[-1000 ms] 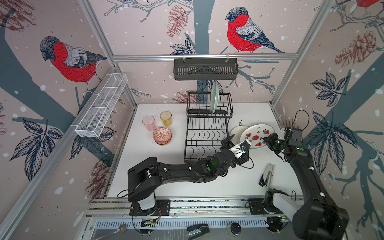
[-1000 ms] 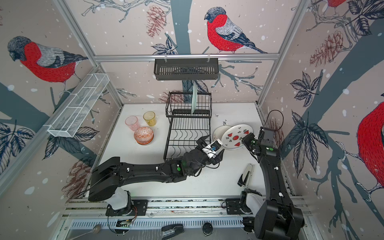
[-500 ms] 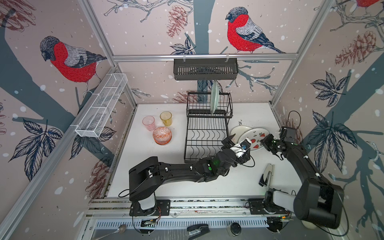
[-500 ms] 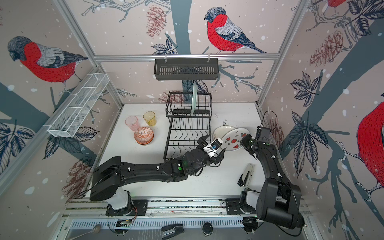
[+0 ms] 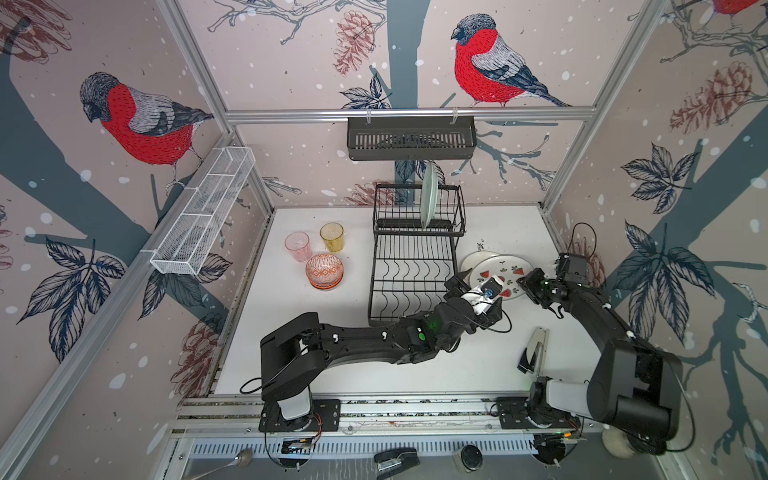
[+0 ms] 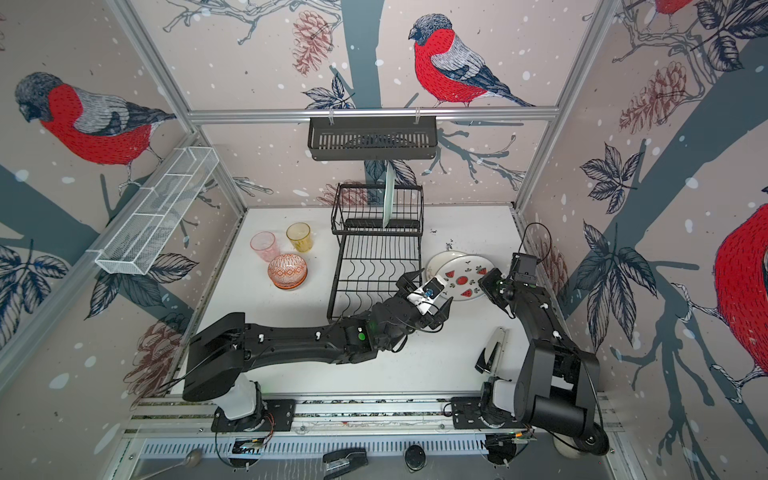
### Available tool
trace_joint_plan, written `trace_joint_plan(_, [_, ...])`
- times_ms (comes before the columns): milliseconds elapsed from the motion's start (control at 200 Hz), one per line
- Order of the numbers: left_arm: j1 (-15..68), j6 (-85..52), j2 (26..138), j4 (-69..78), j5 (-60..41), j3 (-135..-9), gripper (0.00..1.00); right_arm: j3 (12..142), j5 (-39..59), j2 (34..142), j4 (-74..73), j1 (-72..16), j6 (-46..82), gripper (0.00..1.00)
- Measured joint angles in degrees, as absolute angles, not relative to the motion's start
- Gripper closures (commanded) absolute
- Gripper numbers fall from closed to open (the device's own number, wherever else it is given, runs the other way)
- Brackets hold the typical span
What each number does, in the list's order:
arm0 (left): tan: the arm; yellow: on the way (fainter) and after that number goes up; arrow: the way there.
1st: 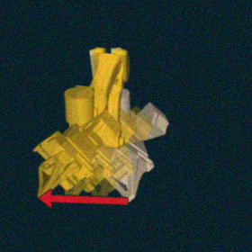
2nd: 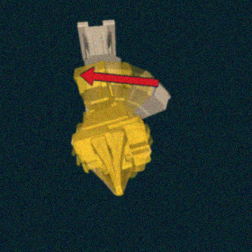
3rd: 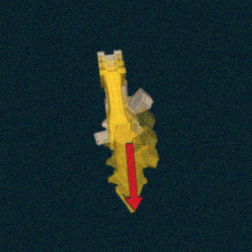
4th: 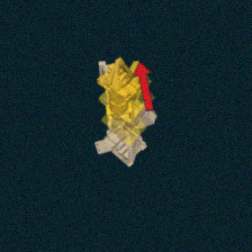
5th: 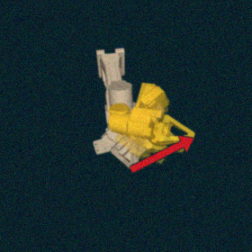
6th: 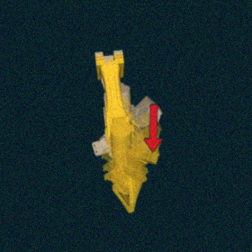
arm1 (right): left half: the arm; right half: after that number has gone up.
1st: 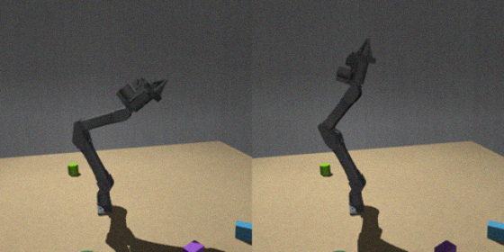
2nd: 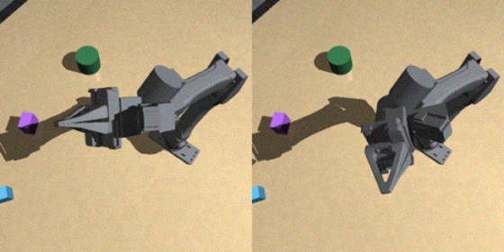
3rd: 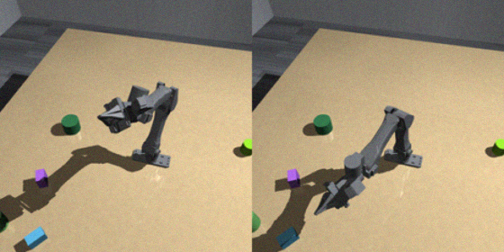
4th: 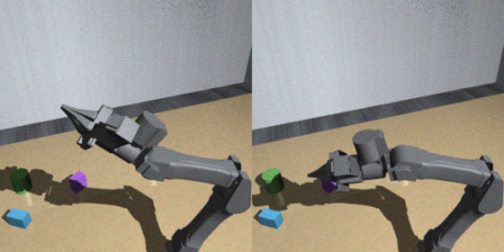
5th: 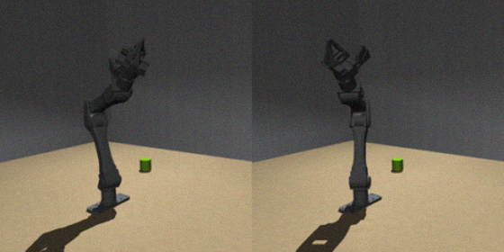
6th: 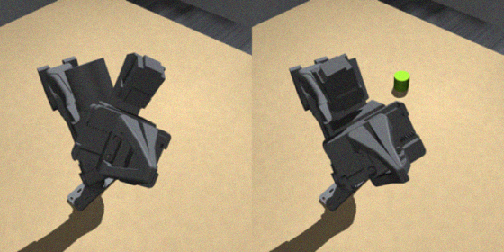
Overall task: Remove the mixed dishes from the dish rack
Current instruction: 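Lower the watermelon plate flat onto the floral plate with the right gripper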
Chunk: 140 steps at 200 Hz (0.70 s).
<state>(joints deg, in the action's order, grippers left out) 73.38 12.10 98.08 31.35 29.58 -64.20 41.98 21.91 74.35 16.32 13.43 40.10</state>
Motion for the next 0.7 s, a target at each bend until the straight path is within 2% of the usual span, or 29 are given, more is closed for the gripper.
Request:
trace_joint_plan(200, [73.38,11.92,98.28,31.35,29.56,-64.31,0.02,41.89,21.10,75.53,16.40,13.41,39.07,0.63])
trace_joint_plan(380, [73.38,11.84,98.28,31.35,29.58,-64.31,0.02,41.89,21.32,76.27,16.21,13.19,38.85,0.48])
trace_joint_plan(700, [73.38,11.75,98.39,31.35,29.56,-64.36,0.02,41.95,21.69,76.03,16.23,12.27,38.76,0.41])
